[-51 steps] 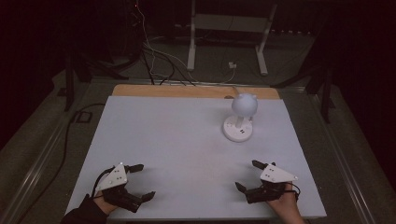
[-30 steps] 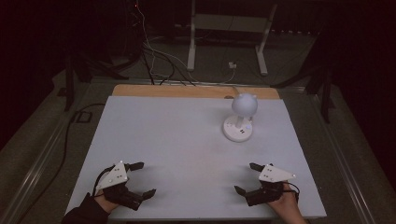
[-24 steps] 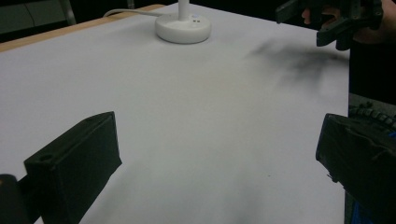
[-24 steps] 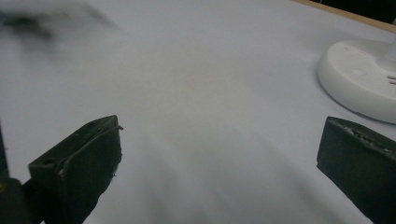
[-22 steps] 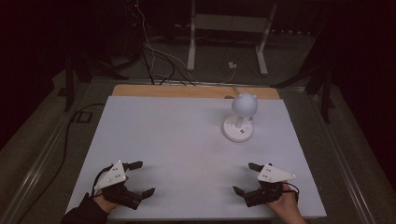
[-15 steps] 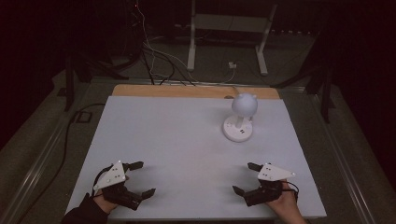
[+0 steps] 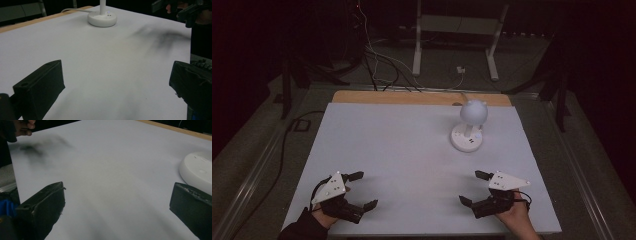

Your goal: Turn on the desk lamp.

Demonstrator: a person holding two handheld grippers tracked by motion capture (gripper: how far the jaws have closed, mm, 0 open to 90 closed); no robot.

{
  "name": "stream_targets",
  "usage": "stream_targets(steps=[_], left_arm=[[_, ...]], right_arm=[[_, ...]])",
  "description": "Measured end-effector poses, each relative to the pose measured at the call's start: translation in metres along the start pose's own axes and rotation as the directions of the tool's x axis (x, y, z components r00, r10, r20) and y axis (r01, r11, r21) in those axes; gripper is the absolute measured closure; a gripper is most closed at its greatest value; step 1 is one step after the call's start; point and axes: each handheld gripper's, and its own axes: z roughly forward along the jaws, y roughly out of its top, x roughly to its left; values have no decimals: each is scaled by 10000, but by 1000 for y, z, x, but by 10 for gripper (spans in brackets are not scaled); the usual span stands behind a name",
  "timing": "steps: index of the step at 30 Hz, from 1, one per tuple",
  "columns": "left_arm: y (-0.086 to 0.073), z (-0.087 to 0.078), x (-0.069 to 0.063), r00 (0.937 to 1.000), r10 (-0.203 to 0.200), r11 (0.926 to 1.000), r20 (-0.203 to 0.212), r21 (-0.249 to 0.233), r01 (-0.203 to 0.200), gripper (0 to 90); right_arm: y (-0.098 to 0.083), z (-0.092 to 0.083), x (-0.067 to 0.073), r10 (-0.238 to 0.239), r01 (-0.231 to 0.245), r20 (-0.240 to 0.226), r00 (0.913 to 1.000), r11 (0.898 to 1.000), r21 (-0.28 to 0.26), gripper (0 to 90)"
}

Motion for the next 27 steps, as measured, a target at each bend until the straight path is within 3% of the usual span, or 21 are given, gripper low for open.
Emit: stream_targets(steps=[12,27], left_arm=[[0,0,0,10000,-22,10000,2,-49,22,2],[-1,0,0,10000,36,10000,-56,-22,-36,2]], right_arm=[[17,-1,10,-82,77,-175,9998,9996,-276,0],[39,-3,3,-257,256,-1,9997,9964,-802,1]])
